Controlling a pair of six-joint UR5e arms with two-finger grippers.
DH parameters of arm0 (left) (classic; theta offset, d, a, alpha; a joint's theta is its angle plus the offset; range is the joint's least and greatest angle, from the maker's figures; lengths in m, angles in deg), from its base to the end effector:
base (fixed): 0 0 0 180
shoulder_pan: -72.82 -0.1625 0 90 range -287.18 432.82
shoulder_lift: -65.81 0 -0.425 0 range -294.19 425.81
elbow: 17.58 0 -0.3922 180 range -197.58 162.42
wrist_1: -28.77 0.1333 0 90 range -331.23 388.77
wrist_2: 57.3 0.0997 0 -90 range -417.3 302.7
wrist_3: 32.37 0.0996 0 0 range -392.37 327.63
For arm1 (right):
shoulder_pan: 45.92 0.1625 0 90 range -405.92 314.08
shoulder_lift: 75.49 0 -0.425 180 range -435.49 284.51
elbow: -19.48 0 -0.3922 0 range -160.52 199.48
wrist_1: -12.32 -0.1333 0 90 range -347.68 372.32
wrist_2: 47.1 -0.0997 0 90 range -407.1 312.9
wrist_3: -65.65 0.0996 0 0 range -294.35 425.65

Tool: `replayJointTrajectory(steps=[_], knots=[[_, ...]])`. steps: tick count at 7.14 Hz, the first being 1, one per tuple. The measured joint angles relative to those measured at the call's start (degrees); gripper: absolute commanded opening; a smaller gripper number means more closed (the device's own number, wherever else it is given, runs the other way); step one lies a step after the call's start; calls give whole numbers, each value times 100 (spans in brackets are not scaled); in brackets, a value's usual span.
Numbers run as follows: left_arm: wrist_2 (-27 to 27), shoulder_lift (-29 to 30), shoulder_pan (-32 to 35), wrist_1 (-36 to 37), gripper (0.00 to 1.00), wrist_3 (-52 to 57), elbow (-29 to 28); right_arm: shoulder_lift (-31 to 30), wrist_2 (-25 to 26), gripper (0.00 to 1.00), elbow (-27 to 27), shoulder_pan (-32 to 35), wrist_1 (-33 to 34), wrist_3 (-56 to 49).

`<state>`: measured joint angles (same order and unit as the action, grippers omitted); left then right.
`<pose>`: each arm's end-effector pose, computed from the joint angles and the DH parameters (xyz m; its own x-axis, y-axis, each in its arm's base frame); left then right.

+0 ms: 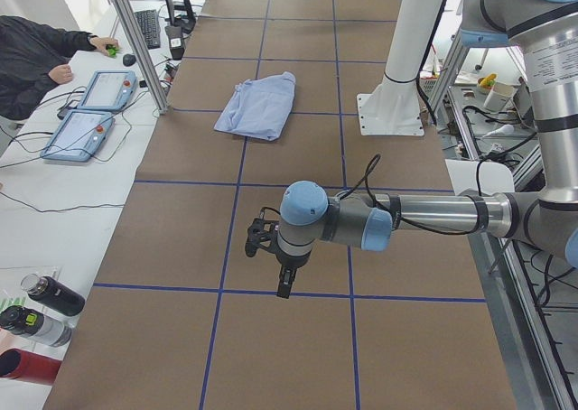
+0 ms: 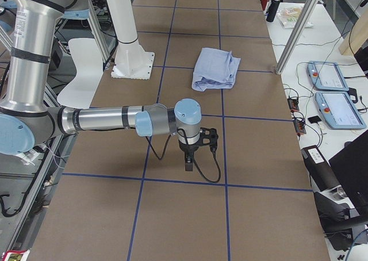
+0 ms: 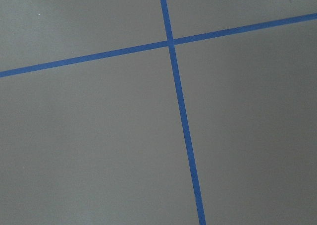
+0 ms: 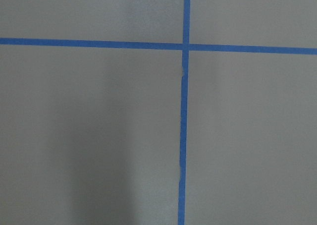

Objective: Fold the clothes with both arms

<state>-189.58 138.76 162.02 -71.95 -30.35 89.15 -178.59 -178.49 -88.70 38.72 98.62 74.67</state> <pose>-0.0610 -0.3798 0.6255 0.7372 0.1663 -0.6549 -0.0397 0.9782 0.2037 0.0294 -0.4088 0.6003 0.7429 -0.0142 0.6693 -0.0245 0.9985 0.0483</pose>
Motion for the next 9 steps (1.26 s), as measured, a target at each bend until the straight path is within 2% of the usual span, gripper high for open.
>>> replayJointTrajectory(steps=[9], knots=[[-2, -77, -8, 9, 100, 0, -28, 0, -9, 100, -13, 0, 0, 9]])
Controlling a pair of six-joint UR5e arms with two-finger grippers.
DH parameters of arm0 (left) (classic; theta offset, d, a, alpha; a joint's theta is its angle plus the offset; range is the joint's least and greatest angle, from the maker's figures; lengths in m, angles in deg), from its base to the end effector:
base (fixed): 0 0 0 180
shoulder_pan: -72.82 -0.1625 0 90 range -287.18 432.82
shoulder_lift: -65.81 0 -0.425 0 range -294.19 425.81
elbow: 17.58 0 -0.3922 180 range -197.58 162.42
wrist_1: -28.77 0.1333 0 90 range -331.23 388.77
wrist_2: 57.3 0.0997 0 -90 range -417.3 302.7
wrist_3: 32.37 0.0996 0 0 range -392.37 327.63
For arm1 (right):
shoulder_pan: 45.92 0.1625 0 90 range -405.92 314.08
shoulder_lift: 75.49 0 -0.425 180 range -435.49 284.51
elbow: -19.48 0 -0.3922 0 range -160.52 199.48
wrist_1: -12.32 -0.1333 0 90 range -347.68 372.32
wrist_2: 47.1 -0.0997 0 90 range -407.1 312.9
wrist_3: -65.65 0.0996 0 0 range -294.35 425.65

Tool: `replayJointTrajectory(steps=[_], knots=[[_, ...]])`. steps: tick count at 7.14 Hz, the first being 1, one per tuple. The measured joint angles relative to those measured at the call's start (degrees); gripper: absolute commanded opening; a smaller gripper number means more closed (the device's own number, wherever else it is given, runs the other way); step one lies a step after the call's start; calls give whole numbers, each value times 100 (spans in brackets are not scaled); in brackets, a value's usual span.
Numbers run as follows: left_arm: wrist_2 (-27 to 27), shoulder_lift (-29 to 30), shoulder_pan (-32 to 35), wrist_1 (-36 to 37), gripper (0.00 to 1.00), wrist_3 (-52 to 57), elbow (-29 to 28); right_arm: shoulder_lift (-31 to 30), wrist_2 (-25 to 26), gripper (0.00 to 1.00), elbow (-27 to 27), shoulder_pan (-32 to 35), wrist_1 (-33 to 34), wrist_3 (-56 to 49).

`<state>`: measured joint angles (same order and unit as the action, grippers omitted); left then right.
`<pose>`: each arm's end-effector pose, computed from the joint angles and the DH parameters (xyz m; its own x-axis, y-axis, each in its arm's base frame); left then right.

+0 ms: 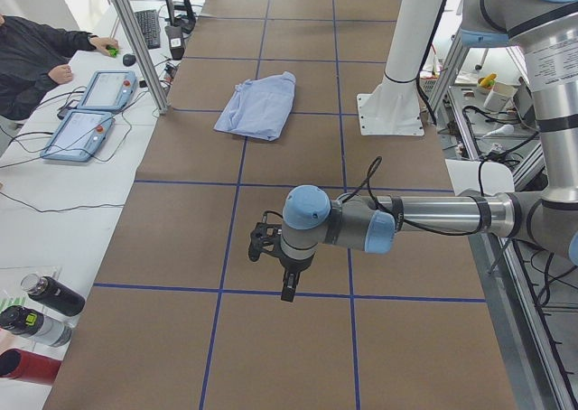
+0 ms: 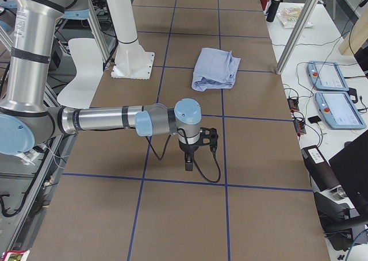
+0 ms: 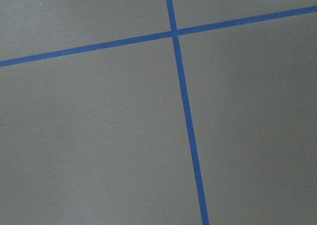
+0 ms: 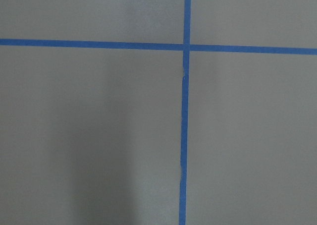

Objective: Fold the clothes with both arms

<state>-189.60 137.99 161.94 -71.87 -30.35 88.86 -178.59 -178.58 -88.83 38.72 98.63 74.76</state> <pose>-0.0605 -0.3733 0.6332 0.7369 0.1544 -0.6582 -0.0412 0.9820 0.1842 0.0293 -0.4088 0.5991 0.7417 -0.0141 0.6706 -0.0255 0.9985 0.0492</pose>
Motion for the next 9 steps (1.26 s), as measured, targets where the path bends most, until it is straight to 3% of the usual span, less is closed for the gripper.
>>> replayJointTrajectory(steps=[9], knots=[[1, 3, 0, 0, 100, 0, 2, -19, 1, 100, -15, 0, -129, 150]])
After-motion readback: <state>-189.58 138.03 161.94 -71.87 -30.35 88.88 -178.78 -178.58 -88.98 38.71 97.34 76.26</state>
